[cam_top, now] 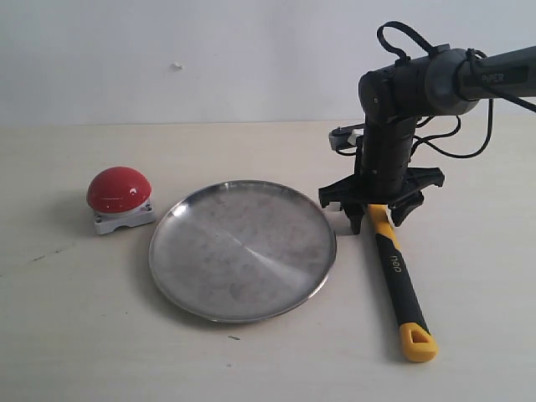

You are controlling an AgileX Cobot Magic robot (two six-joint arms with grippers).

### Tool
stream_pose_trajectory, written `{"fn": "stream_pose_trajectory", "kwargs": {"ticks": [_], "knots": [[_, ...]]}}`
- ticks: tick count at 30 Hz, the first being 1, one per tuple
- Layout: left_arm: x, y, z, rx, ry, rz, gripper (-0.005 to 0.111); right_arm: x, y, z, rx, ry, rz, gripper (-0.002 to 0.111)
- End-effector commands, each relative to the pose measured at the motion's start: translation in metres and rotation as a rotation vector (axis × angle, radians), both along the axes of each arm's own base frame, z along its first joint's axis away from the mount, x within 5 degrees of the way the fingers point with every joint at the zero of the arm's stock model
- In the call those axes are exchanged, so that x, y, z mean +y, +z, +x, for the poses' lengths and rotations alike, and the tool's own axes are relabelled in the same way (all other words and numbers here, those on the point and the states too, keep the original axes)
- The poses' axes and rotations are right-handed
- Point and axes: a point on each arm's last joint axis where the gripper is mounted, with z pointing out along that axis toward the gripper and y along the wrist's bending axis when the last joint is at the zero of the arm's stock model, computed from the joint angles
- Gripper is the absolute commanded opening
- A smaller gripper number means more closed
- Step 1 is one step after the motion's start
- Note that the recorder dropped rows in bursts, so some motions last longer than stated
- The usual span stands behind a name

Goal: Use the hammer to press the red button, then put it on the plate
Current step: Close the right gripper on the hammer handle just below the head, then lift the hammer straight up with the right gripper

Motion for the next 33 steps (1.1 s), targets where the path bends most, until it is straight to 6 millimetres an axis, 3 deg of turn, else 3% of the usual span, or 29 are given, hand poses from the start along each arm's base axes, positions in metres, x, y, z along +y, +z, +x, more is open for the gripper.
{"fn": "stream_pose_trajectory", "kwargs": {"ticks": [1,14,18,24,25,29,33], "knots": [[0.0,0.001,0.0,-0.01,0.002,-0.008,0.0,-0.001,0.0,0.002,-0.006,0.003,-0.006,0.061],[0.0,0.001,0.0,-0.01,0.002,-0.008,0.0,-0.001,-0.012,0.002,0.016,0.003,-0.014,0.056],[0.0,0.001,0.0,-0.01,0.002,-0.008,0.0,-0.001,-0.012,0.001,0.018,0.003,-0.014,0.04],[0.0,0.001,0.0,-0.01,0.002,-0.008,0.0,0.0,-0.012,0.002,0.013,0.003,-0.013,0.0],[0.0,0.001,0.0,-0.01,0.002,-0.008,0.0,0.0,-0.011,0.003,0.003,0.001,-0.008,0.0],[0.0,0.001,0.0,-0.01,0.002,-0.008,0.0,0.0,0.0,0.005,-0.037,0.005,0.005,0.0],[0.0,0.001,0.0,-0.01,0.002,-0.008,0.0,-0.003,0.033,0.008,-0.146,0.04,-0.012,0.0]]}}
